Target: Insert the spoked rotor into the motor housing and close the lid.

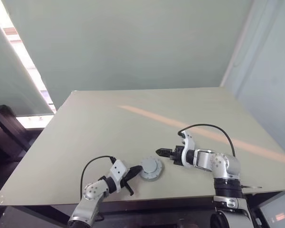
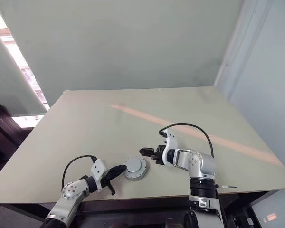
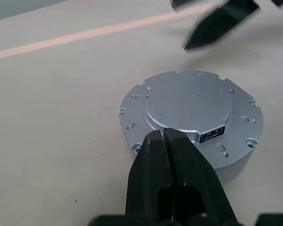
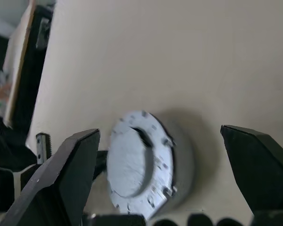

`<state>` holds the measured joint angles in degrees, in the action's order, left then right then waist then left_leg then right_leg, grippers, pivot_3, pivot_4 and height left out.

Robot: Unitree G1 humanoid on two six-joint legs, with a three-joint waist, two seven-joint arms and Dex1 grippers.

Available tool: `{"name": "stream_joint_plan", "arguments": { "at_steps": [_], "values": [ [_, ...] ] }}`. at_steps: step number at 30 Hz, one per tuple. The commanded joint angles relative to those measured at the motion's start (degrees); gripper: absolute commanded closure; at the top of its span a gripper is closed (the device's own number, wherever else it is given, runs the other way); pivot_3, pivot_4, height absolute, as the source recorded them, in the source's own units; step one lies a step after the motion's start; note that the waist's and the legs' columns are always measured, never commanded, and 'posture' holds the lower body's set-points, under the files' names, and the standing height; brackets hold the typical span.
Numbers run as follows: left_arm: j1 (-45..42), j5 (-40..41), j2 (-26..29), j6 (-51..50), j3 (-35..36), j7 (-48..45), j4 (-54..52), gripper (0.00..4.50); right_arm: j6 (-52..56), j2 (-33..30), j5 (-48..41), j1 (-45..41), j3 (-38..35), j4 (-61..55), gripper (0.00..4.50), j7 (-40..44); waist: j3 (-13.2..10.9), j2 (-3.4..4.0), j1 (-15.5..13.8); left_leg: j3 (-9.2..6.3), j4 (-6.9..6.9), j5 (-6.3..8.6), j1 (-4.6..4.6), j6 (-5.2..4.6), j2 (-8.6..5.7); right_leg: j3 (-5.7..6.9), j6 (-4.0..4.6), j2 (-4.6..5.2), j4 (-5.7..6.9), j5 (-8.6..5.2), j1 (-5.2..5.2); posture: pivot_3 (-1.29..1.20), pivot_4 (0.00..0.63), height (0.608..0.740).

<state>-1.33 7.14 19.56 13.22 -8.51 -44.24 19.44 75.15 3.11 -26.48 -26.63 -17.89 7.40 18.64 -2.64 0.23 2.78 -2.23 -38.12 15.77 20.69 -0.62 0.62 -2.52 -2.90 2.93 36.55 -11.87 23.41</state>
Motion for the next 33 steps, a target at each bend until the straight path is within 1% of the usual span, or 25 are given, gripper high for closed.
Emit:
{"name": "stream_joint_plan", "arguments": {
  "at_steps": [1, 4, 7, 18, 24, 25, 27, 31, 32, 33],
  "values": [
    [-0.50, -2.37, -0.08, -0.96, -1.96, -0.30, 2.10, 4.50, 4.48, 1.45, -3.70, -2.40, -5.43, 3.27, 0.03, -1.88, 0.02, 0.05, 0.01, 0.00, 0.00, 0.00, 0.00, 0.00, 0.00, 0.00, 0.00, 0.00, 0.00, 0.00, 0.00, 0.00, 0.000, 0.740],
    [-0.61, -2.39, -0.03, -0.82, -1.95, -0.41, 2.22, 4.50, 6.36, 1.66, -4.53, -3.37, -9.57, 8.10, 0.03, -3.18, 0.04, 0.11, 0.01, 0.00, 0.00, -0.01, -0.02, -0.02, 0.00, 0.00, 0.00, 0.00, 0.01, 0.00, 0.00, 0.00, 0.000, 0.740],
    [-0.63, -2.35, 0.01, -0.72, -1.86, -0.50, 2.27, 4.50, 7.87, 1.59, -5.67, -3.74, -11.10, 10.99, 0.03, -2.66, 0.07, 0.14, 0.02, 0.00, 0.00, -0.02, -0.01, -0.04, -0.01, -0.01, 0.00, 0.00, 0.00, 0.00, -0.01, 0.00, 0.000, 0.740],
    [0.17, -2.11, 0.42, -0.77, -1.59, -0.52, 1.35, 4.50, 7.93, 4.13, -7.42, -3.89, -9.53, 15.46, 0.03, -1.68, 0.08, 0.17, 0.08, -0.01, 0.02, -0.02, 0.00, -0.03, 0.00, -0.02, 0.00, 0.00, -0.01, 0.00, 0.01, 0.00, 0.000, 0.740],
    [0.75, -2.05, 0.59, -1.07, -1.49, -0.37, 0.62, 4.50, 6.70, 4.75, -7.73, -4.33, -10.36, 16.49, 0.03, -2.03, 0.09, 0.17, 0.22, -0.01, 0.08, -0.02, -0.02, -0.03, 0.02, -0.01, 0.00, -0.02, -0.01, 0.00, 0.03, 0.00, 0.000, 0.740],
    [0.82, -2.04, 0.62, -1.13, -1.48, -0.32, 0.52, 4.50, 6.54, 4.72, -7.82, -4.28, -10.64, 16.58, 0.19, -2.09, 0.09, 0.17, 0.24, -0.01, 0.08, -0.02, -0.03, -0.03, 0.02, -0.01, 0.00, -0.02, -0.01, 0.00, 0.04, 0.00, 0.000, 0.740],
    [0.98, -2.03, 0.66, -1.22, -1.48, -0.23, 0.34, 4.50, 6.37, 4.67, -8.01, -4.15, -11.23, 16.75, 0.67, -2.24, 0.08, 0.18, 0.25, -0.01, 0.09, -0.02, -0.02, -0.03, 0.03, -0.01, 0.01, -0.02, -0.01, -0.01, 0.05, 0.00, 0.000, 0.740],
    [1.22, -1.99, 0.79, -1.46, -1.50, -0.16, -0.02, 4.50, 6.60, 4.53, -8.58, -3.90, -11.95, 16.96, 2.00, -2.23, 0.08, 0.19, 0.18, -0.01, 0.16, -0.02, 0.04, -0.03, 0.02, -0.01, 0.01, -0.02, -0.07, -0.01, 0.10, 0.00, 0.000, 0.740],
    [1.23, -1.99, 0.80, -1.51, -1.52, -0.17, -0.07, 4.50, 6.71, 4.60, -8.79, -3.88, -12.17, 17.00, 2.40, -2.21, 0.09, 0.19, 0.21, 0.00, 0.18, -0.02, 0.04, -0.03, 0.02, -0.01, 0.00, -0.02, -0.10, -0.01, 0.09, 0.00, 0.000, 0.740],
    [1.23, -1.98, 0.80, -1.54, -1.54, -0.18, -0.12, 4.50, 6.73, 4.65, -9.00, -3.84, -12.29, 17.02, 2.62, -2.27, 0.08, 0.19, 0.19, 0.00, 0.20, -0.01, 0.02, -0.03, 0.02, -0.01, 0.00, -0.02, -0.11, -0.01, 0.07, 0.00, 0.000, 0.740]
  ]
}}
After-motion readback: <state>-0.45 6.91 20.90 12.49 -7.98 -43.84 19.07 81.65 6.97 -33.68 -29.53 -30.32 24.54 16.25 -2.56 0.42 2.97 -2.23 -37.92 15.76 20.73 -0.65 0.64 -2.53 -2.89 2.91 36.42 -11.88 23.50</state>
